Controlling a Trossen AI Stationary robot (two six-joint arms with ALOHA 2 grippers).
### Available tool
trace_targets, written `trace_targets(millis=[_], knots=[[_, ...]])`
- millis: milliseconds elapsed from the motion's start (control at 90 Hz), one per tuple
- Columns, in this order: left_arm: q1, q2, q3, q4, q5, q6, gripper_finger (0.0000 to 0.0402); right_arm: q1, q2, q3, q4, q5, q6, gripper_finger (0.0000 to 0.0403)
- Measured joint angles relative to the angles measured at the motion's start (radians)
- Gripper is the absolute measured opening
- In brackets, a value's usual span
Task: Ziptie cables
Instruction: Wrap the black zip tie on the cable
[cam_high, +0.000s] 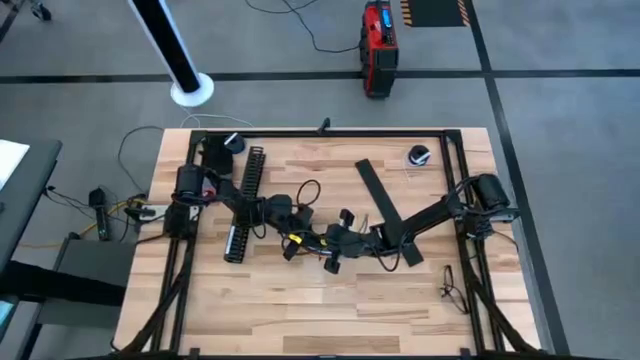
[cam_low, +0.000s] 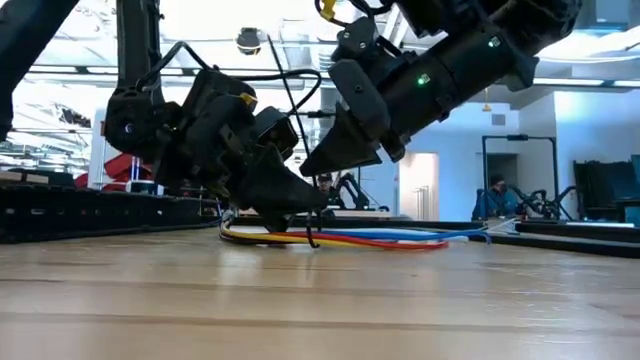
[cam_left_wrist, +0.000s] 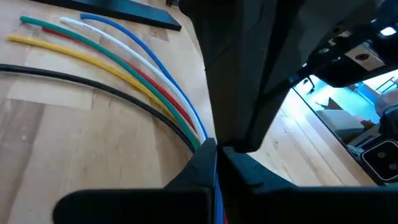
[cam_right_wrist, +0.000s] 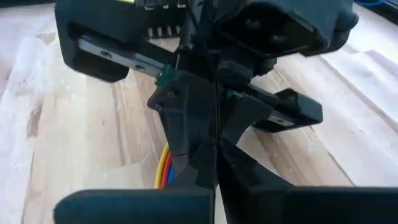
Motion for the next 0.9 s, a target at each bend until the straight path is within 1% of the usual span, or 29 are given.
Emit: trace_targets(millis=[311,644,800,900], knots=[[-0.011,0.0,0.0,0.008,0.007,-0.024,0.0,0.005,0.0,0.048,-0.013,0.021,-0.06,0.0],[-0.013,0.0,0.0,-0.004,0.002,-0.008,0.0,0.006,-0.005,0.059,-0.006,0.053,-0.068,0.0],[-0.021,-0.001,0.0,-0.019,-0.045,0.003,0.0,0.008,-0.014,0.06,-0.008,0.068,-0.085,0.0],[-0.024,-0.001,0.0,-0.022,-0.052,0.005,0.0,0.01,-0.015,0.06,-0.002,0.083,-0.102,0.0]])
